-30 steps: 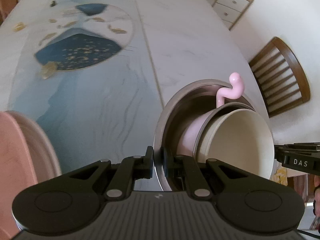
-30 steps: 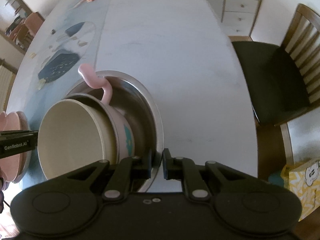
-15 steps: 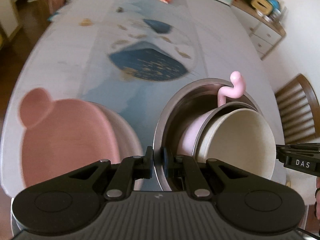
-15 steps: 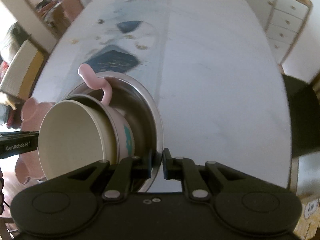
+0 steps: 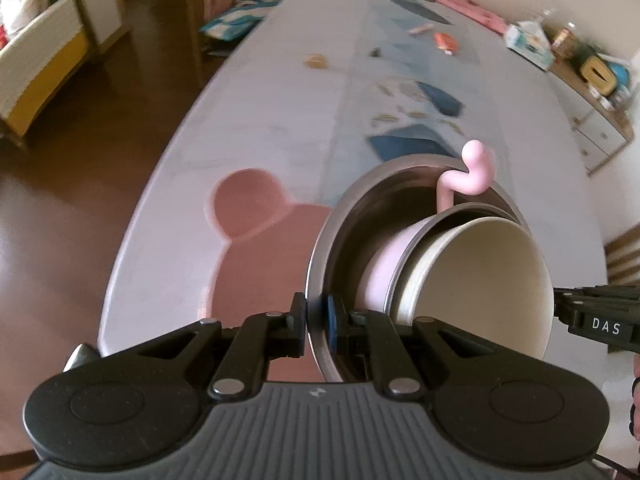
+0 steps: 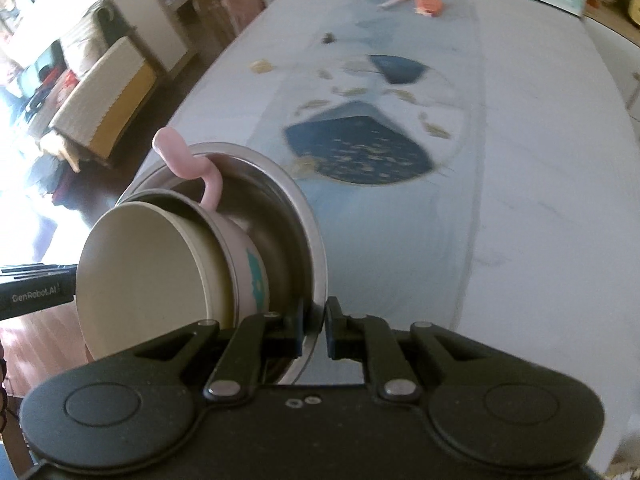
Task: Organize plates and bowls
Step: 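Carry the nested bowl stack with both grippers to the pink bear plate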
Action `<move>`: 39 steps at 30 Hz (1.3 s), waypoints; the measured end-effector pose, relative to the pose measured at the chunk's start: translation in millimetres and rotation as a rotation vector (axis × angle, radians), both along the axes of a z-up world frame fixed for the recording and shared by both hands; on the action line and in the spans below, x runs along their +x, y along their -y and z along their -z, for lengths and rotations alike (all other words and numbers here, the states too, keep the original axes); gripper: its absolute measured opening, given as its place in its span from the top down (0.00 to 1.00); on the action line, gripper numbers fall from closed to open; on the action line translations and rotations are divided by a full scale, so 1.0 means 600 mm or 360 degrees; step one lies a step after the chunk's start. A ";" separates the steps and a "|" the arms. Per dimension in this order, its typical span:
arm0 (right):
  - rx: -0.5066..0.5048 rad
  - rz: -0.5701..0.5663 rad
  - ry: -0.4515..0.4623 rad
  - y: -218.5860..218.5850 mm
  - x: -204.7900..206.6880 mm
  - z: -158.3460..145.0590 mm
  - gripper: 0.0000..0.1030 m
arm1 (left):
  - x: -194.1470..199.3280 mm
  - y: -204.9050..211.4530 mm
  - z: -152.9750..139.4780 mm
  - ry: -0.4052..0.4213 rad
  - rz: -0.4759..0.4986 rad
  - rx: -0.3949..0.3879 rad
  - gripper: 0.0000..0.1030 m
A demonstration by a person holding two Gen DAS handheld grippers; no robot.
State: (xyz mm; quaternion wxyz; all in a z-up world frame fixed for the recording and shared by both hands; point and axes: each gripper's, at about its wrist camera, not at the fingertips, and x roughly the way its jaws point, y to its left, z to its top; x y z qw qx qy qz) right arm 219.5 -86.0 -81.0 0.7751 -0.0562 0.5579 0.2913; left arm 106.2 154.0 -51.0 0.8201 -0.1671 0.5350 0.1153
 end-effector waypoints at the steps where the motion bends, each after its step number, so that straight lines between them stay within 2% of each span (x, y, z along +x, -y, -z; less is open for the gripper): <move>1: 0.0001 -0.0020 -0.0005 -0.013 0.000 0.001 0.89 | -0.006 -0.011 0.000 -0.0006 -0.0028 0.0004 0.92; 6: -0.0001 -0.0117 -0.0029 -0.067 -0.010 0.010 0.89 | -0.029 -0.048 0.005 -0.0031 -0.0116 0.0026 0.92; 12: -0.0015 -0.0186 -0.0070 -0.099 -0.023 0.022 0.89 | -0.049 -0.071 0.019 -0.0079 -0.0178 0.0032 0.92; 28: -0.0064 -0.0209 -0.0121 -0.116 -0.021 0.052 0.89 | -0.043 -0.070 0.052 -0.0148 -0.0206 0.0047 0.91; 39: -0.0066 -0.0193 -0.0133 -0.118 -0.016 0.063 0.89 | -0.040 -0.073 0.063 -0.0150 -0.0196 0.0059 0.91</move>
